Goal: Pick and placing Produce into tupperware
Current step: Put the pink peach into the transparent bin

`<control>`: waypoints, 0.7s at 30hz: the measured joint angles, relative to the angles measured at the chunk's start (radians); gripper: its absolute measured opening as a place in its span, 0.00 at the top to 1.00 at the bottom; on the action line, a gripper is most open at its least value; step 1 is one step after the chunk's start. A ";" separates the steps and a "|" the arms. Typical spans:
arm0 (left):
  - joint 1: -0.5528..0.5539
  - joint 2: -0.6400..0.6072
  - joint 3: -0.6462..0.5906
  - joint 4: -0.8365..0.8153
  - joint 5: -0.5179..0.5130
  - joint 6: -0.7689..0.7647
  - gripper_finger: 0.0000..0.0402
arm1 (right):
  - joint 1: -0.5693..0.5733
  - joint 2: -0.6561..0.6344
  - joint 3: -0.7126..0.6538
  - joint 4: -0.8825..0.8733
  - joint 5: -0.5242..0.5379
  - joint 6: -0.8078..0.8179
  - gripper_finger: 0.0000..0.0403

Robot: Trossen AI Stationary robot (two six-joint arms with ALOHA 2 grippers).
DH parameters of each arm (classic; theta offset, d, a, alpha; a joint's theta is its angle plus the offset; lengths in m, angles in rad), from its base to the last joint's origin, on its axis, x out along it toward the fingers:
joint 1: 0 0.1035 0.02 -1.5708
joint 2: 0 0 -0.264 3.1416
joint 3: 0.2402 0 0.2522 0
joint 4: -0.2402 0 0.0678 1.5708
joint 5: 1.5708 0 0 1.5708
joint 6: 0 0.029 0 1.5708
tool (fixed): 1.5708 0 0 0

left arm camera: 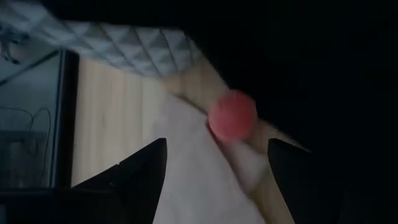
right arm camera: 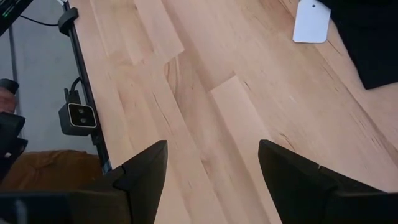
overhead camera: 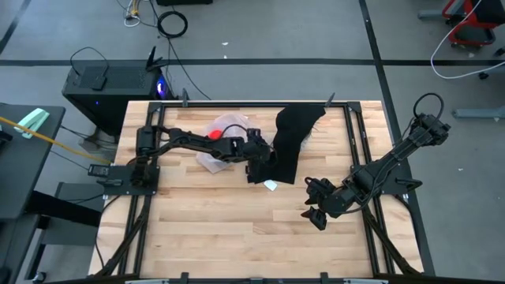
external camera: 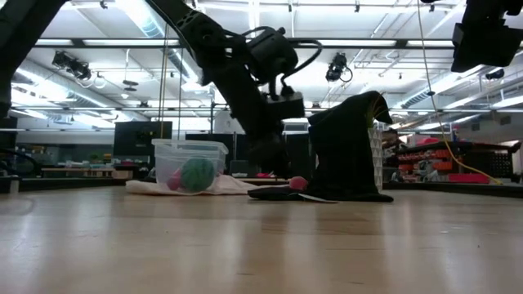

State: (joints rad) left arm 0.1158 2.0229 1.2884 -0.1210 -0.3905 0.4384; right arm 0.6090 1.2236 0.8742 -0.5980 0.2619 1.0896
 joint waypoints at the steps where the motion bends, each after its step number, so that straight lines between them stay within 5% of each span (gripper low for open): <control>1: -0.004 0.013 0.013 0.002 -0.003 -0.002 0.29 | 0.000 0.000 0.000 0.001 0.000 0.000 0.36; 10: -0.017 0.080 0.111 -0.083 -0.003 -0.007 0.29 | 0.000 0.000 -0.001 -0.001 0.000 0.012 0.36; 21: 0.051 0.100 0.153 -0.193 0.121 -0.049 0.30 | 0.000 0.000 0.000 0.001 0.000 0.010 0.36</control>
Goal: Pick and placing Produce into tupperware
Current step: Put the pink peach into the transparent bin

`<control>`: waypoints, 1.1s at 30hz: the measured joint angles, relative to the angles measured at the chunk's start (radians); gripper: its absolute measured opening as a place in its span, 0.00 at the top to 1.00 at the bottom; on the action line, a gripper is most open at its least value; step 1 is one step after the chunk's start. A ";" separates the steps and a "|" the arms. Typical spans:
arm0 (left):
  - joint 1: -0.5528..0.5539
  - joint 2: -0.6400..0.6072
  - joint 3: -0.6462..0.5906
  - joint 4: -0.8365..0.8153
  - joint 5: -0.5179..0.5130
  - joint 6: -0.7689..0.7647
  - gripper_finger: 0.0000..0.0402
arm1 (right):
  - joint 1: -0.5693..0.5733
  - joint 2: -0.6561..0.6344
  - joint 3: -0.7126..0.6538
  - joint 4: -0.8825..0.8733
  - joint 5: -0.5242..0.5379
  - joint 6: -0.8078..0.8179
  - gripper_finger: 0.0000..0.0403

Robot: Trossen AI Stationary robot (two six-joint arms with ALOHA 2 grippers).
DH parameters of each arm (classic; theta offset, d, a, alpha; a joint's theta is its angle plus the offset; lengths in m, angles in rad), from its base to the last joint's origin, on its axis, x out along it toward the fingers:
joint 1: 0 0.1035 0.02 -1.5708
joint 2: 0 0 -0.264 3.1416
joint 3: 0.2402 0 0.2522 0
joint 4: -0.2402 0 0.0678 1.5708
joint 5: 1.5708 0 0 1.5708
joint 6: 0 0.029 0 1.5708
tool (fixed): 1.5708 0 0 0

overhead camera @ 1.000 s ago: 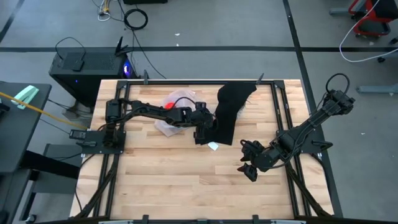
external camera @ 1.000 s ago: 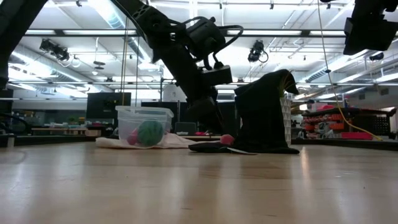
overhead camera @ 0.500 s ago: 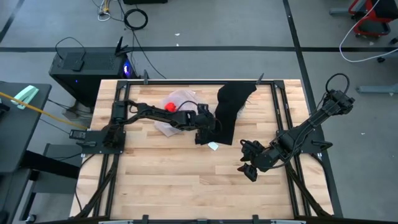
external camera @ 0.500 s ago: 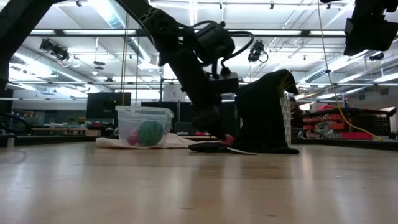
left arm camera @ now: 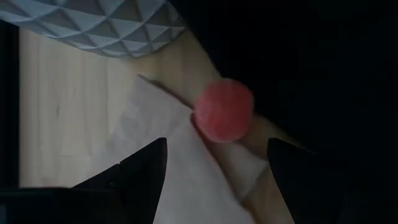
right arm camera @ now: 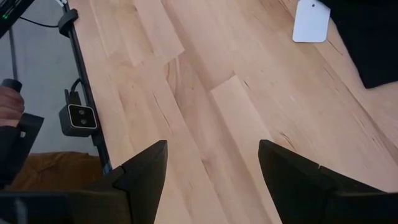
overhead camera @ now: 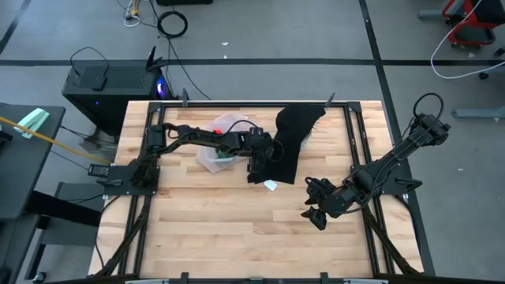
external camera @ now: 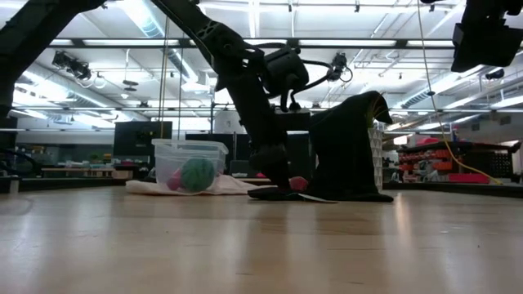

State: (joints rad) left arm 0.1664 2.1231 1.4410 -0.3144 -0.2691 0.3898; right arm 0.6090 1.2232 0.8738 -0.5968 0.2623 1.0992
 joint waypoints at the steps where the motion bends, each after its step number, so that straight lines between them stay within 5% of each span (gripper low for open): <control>1: 0.001 0.000 0.000 0.002 0.000 0.006 0.30 | 0.000 0.000 0.000 0.000 0.002 -0.001 0.36; 33: -0.001 -0.001 0.000 0.069 0.091 0.025 0.37 | 0.000 0.000 0.000 0.000 0.018 0.017 0.36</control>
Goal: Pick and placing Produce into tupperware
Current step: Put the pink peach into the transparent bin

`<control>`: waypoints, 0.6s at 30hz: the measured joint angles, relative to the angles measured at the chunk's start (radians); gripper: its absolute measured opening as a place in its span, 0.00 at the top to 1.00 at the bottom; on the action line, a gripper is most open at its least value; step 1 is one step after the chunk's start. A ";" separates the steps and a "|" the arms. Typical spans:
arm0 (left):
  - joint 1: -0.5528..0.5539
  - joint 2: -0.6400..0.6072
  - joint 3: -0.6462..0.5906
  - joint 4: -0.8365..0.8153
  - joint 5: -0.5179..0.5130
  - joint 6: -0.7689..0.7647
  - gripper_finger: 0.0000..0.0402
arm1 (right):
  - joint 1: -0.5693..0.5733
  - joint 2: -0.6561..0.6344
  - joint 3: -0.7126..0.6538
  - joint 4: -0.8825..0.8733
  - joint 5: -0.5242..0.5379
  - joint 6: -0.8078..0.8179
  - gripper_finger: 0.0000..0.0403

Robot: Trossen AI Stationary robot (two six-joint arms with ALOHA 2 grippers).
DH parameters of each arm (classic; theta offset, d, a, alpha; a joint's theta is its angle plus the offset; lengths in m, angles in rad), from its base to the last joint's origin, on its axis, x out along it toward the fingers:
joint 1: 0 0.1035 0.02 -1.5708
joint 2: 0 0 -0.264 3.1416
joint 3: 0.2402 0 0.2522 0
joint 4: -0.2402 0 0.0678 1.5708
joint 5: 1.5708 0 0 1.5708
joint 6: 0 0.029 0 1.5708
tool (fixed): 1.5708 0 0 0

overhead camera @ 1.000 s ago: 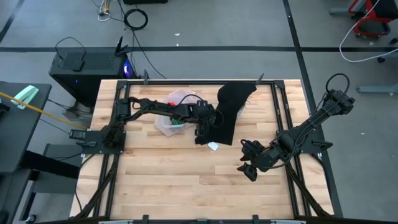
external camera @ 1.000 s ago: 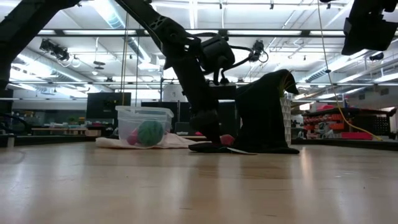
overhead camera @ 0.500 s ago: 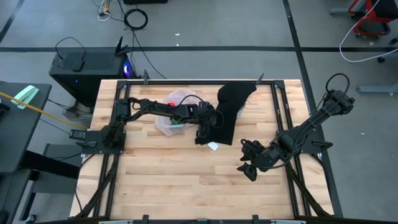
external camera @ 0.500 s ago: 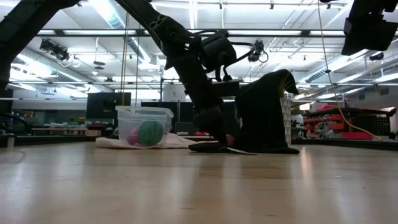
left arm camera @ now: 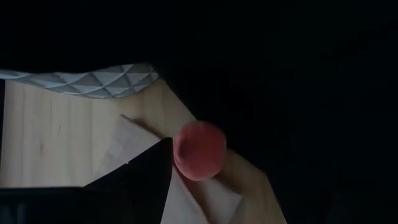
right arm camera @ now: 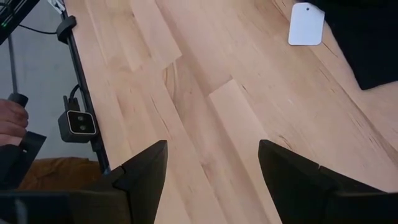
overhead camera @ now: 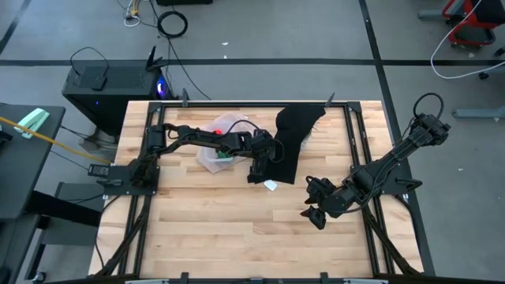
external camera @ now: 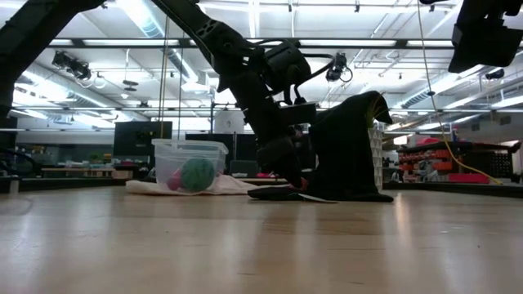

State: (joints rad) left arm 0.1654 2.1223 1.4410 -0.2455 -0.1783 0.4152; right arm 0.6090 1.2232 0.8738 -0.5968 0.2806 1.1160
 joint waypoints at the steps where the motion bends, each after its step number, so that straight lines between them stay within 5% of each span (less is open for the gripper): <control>1: 0.000 0.000 0.000 -0.001 0.000 0.000 0.38 | 0.000 0.000 0.000 0.000 0.000 0.000 0.36; 18: -0.002 0.019 -0.001 -0.026 0.000 -0.006 0.52 | 0.000 0.000 0.000 0.002 0.001 0.008 0.36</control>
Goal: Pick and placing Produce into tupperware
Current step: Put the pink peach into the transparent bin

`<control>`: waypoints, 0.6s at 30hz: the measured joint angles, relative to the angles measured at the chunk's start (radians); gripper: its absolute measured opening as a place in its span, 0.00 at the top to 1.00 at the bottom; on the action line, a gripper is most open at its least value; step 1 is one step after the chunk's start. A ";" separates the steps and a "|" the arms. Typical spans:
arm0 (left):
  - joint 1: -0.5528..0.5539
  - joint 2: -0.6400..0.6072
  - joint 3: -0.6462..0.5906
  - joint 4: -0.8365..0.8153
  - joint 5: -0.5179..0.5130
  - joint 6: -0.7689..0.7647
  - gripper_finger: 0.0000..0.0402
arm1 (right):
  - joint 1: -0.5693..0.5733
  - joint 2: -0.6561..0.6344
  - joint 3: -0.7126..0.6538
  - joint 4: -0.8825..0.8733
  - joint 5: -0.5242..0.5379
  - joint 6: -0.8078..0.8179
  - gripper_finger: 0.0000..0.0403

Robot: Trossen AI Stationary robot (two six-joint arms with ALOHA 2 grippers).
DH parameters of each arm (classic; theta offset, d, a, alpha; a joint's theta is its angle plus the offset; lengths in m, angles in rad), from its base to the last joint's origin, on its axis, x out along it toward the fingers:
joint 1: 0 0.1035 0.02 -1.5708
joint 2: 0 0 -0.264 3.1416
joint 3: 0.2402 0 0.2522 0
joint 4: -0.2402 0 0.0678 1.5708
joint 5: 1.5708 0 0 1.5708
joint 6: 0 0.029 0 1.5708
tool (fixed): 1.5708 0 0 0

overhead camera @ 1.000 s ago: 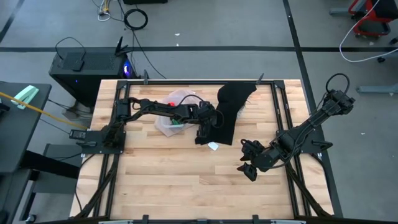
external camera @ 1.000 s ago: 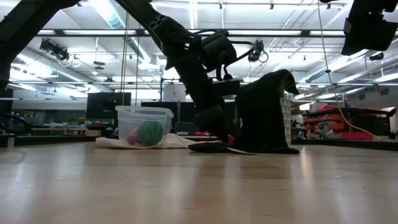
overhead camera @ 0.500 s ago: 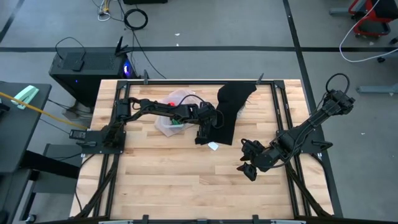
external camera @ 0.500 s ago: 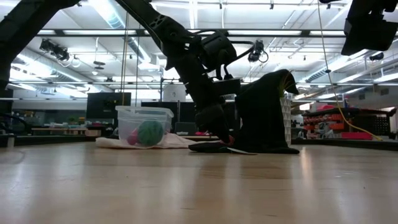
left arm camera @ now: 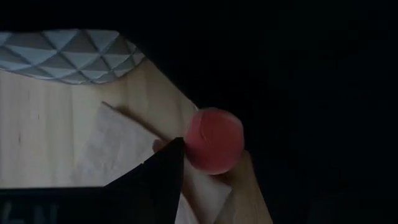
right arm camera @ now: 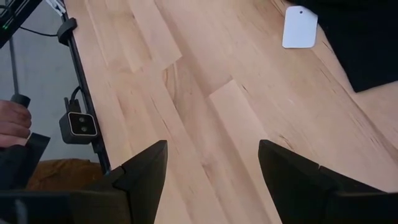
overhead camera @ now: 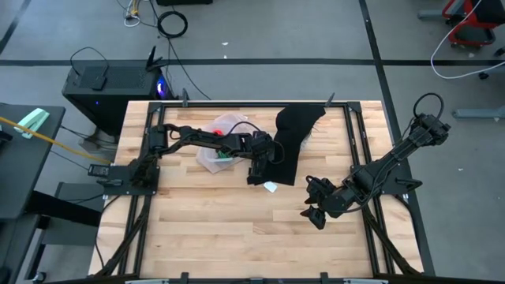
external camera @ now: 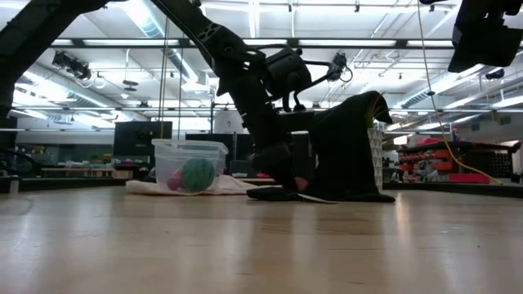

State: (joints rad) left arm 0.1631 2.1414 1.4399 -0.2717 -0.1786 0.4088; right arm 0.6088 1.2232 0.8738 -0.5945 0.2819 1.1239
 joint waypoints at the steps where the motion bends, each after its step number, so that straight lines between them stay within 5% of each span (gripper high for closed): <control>1: 0.000 0.000 0.000 0.004 -0.001 0.000 0.53 | 0.000 0.000 0.000 0.000 0.001 0.000 0.36; 18: -0.006 -0.035 0.000 -0.033 -0.176 0.007 0.65 | 0.000 0.000 0.000 -0.001 0.006 -0.003 0.36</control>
State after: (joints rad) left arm 0.1574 2.1060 1.4399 -0.3050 -0.3548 0.4156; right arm 0.6090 1.2232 0.8738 -0.5957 0.2879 1.1209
